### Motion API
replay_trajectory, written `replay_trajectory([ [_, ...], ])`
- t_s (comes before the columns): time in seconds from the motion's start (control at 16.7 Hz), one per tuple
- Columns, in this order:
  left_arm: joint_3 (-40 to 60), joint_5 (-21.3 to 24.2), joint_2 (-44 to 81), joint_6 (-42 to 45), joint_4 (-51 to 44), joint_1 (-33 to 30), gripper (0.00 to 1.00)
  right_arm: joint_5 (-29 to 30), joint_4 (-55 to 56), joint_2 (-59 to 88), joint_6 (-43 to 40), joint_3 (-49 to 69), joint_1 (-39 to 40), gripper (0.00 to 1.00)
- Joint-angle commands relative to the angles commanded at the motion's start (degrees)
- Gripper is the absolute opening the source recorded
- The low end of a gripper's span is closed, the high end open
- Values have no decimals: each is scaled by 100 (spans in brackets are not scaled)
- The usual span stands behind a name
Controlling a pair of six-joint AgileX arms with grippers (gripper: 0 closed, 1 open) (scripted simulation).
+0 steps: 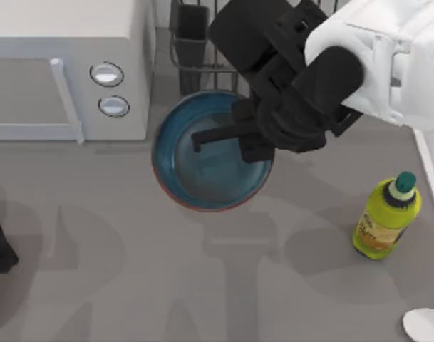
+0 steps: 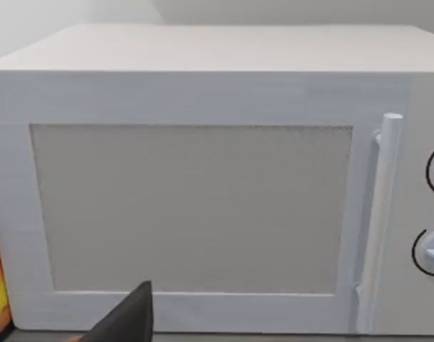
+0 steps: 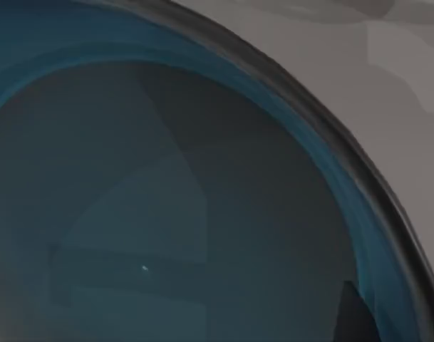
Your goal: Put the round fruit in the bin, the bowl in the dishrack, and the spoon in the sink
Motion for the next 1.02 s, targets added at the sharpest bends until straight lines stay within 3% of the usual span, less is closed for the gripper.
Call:
replay_trajectory([
  [0.6, 0, 0, 0, 0, 0, 0, 100, 3647, 4217, -1476, -2322, -493, 1055, 0],
  [0.78, 0, 0, 0, 0, 0, 0, 100, 4230, 4849, -1784, -2708, -571, 1221, 0],
  [1.02, 0, 0, 0, 0, 0, 0, 100, 4334, 4960, -1846, -2778, -575, 1257, 0],
])
